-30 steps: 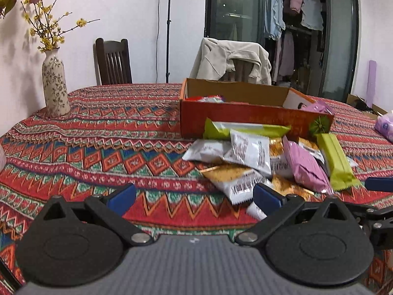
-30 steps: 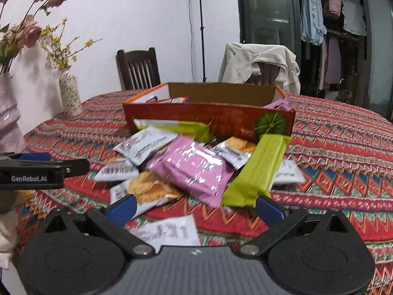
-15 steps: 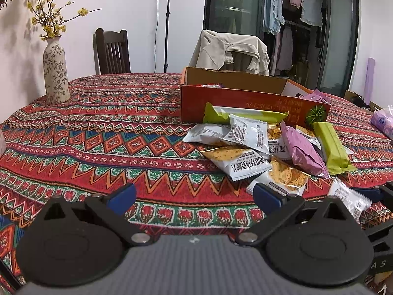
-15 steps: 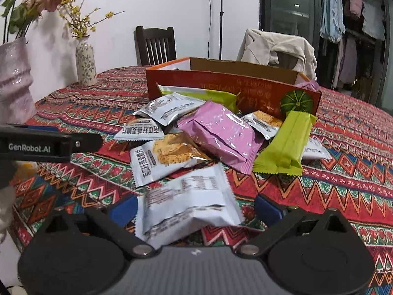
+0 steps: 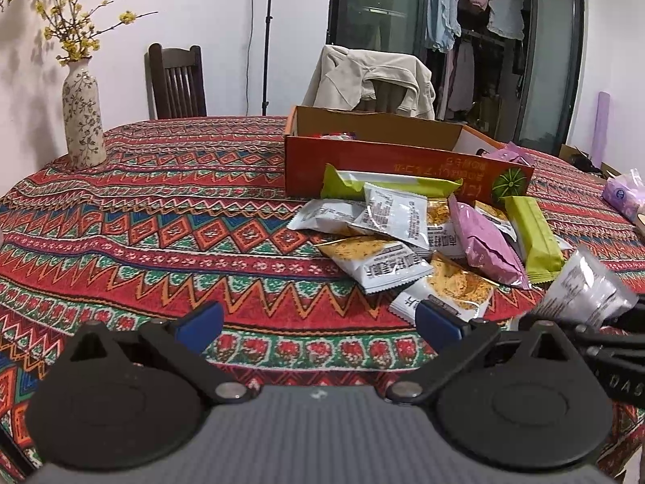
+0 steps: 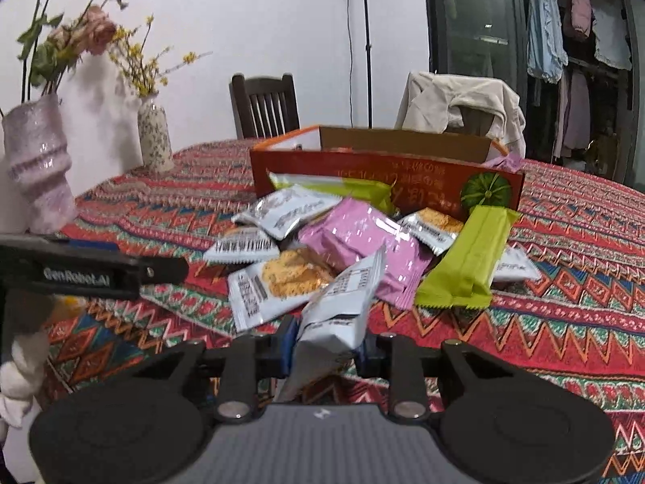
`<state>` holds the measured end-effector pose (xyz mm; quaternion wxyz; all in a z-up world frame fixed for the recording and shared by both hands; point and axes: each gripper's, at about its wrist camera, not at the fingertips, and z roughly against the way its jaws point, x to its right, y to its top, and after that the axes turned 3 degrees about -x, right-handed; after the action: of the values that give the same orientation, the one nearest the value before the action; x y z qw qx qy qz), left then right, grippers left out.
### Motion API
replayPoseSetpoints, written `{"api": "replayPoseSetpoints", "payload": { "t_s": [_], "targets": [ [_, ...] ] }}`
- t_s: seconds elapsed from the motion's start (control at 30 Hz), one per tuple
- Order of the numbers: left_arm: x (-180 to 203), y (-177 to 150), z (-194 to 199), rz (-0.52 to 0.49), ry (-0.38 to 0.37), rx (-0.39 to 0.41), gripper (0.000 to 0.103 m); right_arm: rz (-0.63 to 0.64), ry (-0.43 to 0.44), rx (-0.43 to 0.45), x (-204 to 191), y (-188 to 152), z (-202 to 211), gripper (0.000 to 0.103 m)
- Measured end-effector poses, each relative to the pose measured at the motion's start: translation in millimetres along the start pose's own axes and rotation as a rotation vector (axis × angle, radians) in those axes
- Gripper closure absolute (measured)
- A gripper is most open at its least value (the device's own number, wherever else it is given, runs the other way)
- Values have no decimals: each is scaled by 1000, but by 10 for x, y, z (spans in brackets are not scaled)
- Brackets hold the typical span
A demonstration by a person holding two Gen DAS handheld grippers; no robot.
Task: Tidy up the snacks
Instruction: 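Grasp a white snack packet from the pile with the right gripper, then grasp the pumpkin-seed cracker packet with the left gripper while the right gripper holds its packet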
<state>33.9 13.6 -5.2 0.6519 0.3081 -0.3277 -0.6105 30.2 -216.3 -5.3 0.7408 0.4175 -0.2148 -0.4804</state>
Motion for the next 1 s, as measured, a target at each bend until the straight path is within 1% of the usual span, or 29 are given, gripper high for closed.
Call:
{"api": "replayPoseSetpoints", "payload": {
  "t_s": [0.17,0.33,0.57,0.77,0.93,1.0],
  "targets": [
    [155,43,-68,-36,-28,-12,0,-25,-27,52,132,64,79,76],
    [307,101,-230,-40,-65,-60,0,-46,-65,70,264,103,80,76],
    [544,163,-503,-53,-79,-122,0,-80,-90,87,442,115,71,76],
    [709,226,-639,-85,-80,-164,0,-93,-92,82,516,96,29,76],
    [763,295,-713,-78,-79,-174,5,-77,-91,91,515,134,14,76],
    [788,295,-718,-86,-77,-169,10,-78,-91,90,526,138,1,76]
  ]
}}
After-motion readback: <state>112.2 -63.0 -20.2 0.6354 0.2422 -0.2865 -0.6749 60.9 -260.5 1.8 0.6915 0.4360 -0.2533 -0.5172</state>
